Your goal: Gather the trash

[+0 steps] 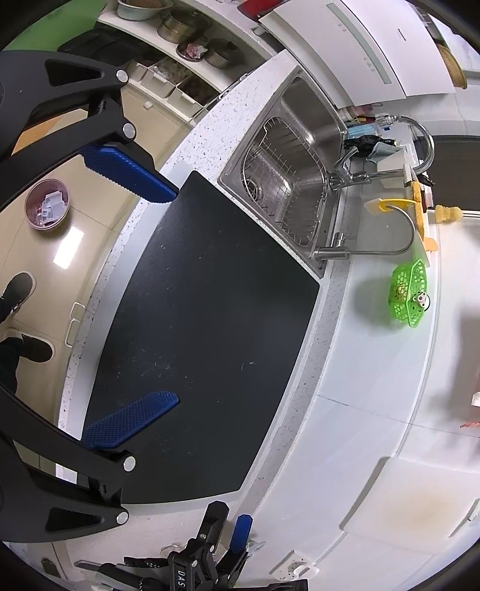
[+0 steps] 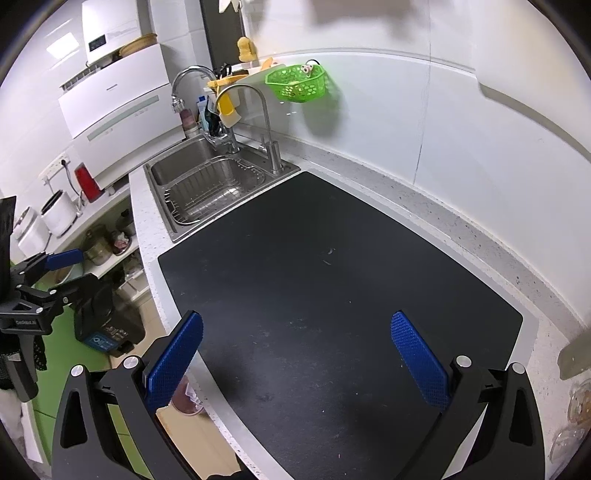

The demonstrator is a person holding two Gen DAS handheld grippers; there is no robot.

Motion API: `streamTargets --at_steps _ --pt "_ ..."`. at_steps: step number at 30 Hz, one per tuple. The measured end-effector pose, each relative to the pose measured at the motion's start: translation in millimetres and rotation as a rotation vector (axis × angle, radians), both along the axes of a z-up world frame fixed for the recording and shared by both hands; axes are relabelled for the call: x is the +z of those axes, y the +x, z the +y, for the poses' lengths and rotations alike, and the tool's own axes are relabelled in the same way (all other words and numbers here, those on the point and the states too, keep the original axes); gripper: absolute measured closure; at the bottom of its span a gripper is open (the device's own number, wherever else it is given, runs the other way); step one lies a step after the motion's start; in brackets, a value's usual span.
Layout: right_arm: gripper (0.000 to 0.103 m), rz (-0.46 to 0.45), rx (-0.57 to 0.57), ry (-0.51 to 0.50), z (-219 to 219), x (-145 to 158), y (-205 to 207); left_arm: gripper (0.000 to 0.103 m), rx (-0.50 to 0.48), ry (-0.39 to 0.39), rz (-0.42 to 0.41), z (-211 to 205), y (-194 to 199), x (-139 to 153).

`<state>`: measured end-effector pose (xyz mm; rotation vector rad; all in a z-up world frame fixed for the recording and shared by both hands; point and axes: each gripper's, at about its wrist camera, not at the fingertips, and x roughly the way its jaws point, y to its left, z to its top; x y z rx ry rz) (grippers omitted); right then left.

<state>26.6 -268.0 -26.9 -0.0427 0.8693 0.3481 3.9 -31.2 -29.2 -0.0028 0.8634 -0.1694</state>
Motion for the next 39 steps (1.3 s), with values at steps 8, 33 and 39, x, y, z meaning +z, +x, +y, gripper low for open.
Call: streamTargets --at_steps 8,33,39 --pt "0.005 -0.012 0.022 0.006 5.2 4.1 -0.9 0.003 0.025 -0.003 -0.024 1.3 -0.6 8.4" --pt "0.005 -0.028 0.048 0.011 13.5 9.3 1.6 0.003 0.063 0.002 -0.047 10.7 7.5 14.9" --pt "0.005 -0.028 0.046 0.01 14.1 9.3 1.0 0.003 0.062 0.002 -0.047 11.6 7.1 15.1"
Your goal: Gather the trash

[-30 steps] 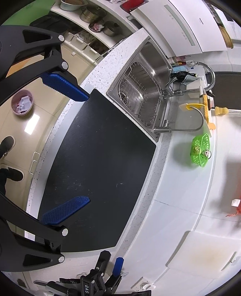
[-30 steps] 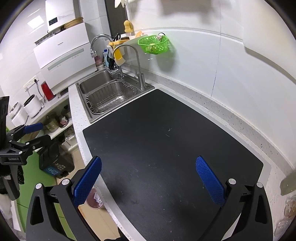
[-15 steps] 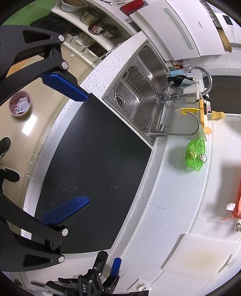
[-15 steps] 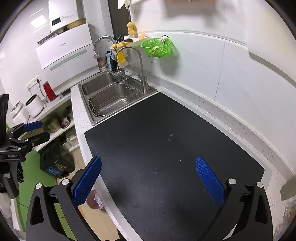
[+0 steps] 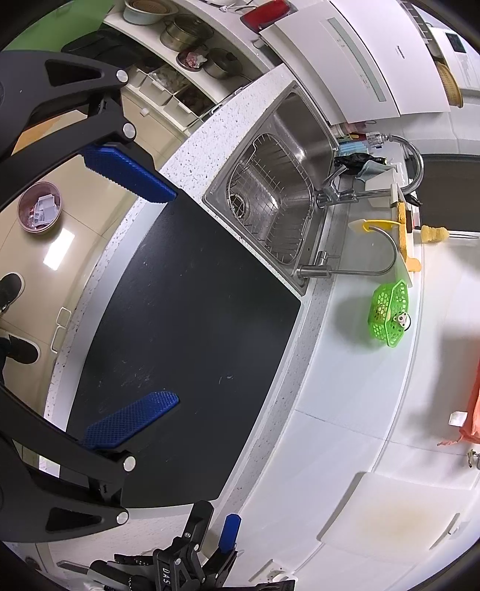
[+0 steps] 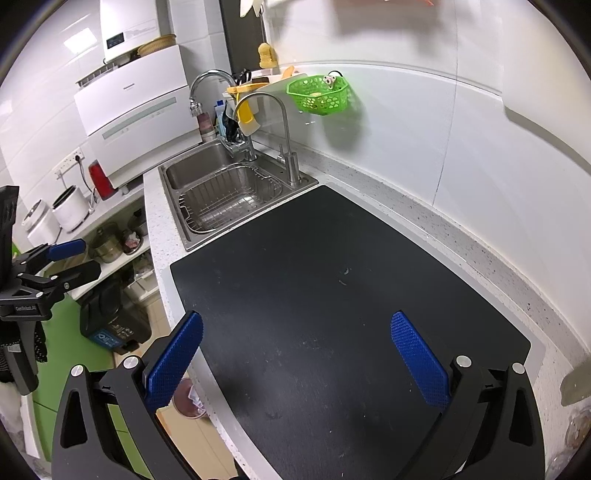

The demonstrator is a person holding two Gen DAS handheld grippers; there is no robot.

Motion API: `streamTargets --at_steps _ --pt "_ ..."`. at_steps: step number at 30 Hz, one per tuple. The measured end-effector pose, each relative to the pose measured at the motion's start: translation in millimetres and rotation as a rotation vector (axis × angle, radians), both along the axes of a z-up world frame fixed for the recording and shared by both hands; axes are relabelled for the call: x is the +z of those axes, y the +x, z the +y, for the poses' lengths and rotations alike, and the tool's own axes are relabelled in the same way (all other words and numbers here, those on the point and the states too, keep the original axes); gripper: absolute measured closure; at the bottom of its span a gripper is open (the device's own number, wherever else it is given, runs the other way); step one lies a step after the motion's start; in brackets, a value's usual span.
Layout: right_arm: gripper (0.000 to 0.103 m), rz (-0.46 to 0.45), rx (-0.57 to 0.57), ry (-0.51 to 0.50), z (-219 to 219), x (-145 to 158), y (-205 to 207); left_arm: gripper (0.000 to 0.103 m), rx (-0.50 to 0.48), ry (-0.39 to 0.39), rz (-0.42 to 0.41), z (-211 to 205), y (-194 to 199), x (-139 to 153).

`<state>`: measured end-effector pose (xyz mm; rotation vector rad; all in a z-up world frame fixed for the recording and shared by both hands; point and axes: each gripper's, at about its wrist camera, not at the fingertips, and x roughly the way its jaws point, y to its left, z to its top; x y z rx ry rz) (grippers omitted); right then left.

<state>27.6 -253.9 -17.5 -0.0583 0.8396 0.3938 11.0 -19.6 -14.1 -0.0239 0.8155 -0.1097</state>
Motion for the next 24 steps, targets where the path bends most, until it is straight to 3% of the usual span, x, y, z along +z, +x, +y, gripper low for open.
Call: streamTargets --at_steps 24 --pt "0.005 0.002 0.0 -0.002 2.0 -0.1 -0.4 0.003 0.002 -0.004 0.002 4.5 1.1 0.2"
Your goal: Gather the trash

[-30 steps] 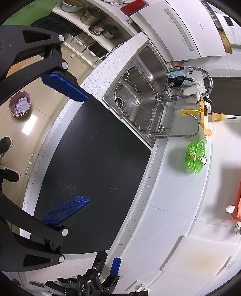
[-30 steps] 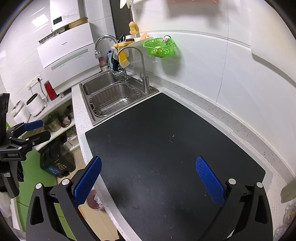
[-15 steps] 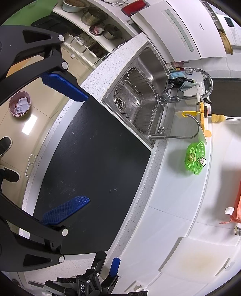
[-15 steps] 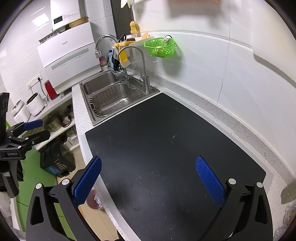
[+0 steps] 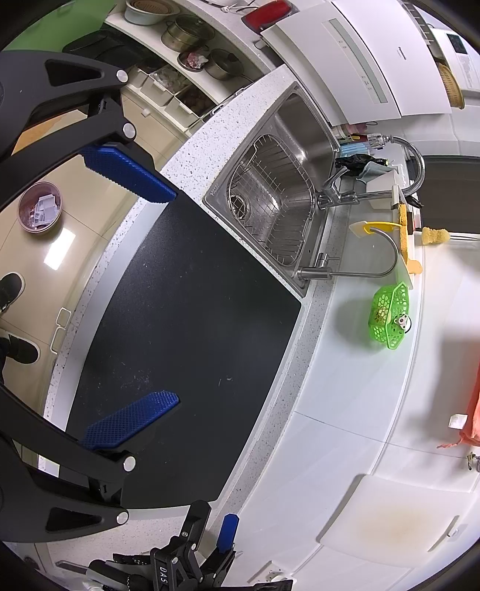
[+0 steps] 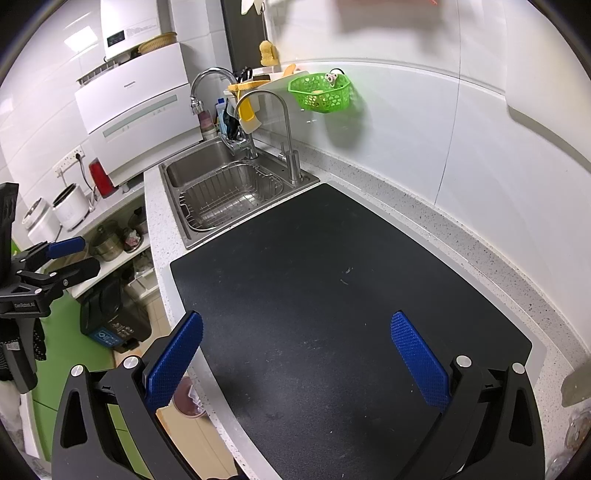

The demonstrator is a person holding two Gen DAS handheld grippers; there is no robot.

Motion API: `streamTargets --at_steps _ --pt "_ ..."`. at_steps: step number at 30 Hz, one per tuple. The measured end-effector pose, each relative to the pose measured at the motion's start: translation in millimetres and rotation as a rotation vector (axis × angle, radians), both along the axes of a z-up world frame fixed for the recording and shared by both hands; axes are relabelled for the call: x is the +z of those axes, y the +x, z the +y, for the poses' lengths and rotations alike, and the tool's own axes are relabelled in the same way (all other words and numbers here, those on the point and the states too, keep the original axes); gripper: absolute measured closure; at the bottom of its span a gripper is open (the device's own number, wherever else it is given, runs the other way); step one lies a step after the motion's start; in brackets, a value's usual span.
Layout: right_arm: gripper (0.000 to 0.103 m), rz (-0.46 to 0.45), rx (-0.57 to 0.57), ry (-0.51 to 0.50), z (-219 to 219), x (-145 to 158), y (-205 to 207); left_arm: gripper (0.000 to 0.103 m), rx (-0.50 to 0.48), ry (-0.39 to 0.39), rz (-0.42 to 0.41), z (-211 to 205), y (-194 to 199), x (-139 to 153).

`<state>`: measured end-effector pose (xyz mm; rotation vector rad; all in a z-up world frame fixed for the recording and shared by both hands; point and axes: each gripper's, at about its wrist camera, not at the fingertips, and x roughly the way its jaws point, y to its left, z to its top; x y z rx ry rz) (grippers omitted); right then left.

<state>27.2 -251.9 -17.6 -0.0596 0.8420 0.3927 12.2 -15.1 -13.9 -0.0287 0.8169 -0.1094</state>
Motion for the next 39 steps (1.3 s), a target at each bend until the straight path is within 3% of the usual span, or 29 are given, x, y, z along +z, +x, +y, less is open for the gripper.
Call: streamTargets --at_steps 22,35,39 --pt "0.005 -0.003 0.004 -0.001 1.2 -3.8 -0.3 0.003 0.019 0.003 0.003 3.6 -1.8 -2.8" --pt "0.005 -0.003 0.008 -0.002 0.8 -6.1 2.6 0.003 0.057 -0.059 0.052 12.1 2.0 -8.3" --pt "0.005 -0.002 0.008 -0.004 -0.4 -6.6 3.3 0.003 0.091 0.016 0.073 5.6 0.9 -10.3"
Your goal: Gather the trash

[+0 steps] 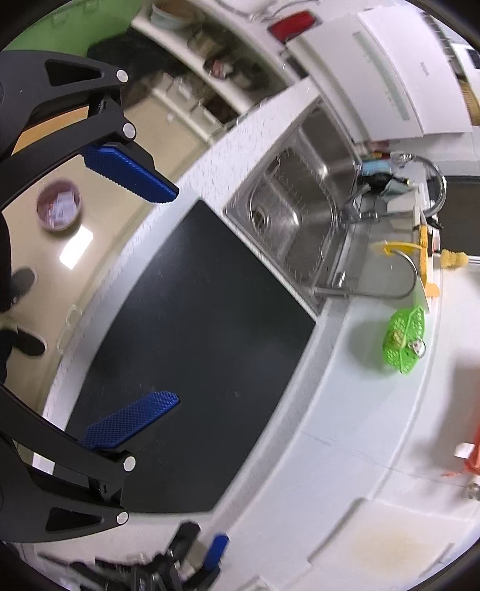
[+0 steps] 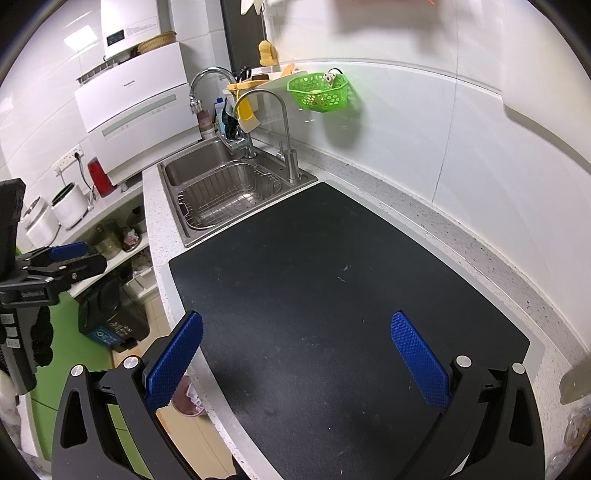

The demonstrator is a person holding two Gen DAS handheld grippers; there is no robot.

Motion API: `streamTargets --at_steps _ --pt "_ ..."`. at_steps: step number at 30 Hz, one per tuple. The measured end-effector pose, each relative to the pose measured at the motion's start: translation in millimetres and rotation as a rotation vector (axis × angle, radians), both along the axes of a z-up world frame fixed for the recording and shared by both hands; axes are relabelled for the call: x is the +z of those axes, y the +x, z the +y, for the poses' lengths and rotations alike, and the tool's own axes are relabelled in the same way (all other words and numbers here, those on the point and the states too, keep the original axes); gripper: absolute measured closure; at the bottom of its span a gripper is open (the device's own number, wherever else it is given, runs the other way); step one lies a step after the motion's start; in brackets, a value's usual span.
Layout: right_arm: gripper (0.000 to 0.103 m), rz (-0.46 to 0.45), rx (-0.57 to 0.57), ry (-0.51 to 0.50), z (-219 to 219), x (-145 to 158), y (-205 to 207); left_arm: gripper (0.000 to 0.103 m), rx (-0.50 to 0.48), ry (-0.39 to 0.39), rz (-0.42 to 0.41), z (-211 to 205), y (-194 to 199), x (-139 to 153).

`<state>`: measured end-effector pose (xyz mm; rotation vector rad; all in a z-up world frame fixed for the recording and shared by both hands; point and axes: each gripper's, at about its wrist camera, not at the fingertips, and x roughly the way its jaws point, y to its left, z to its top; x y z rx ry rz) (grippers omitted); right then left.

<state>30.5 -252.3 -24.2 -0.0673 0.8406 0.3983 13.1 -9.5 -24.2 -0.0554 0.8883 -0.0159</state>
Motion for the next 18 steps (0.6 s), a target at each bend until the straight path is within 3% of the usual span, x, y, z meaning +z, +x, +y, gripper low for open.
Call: streamTargets --at_steps 4,18 --pt "0.005 0.0 0.001 0.0 -0.3 0.5 0.5 0.003 0.009 -0.046 -0.005 4.9 -1.6 1.0" --pt "0.005 -0.005 0.007 -0.001 -3.2 1.6 -0.4 0.003 -0.019 -0.035 -0.024 -0.4 -6.6 7.3"
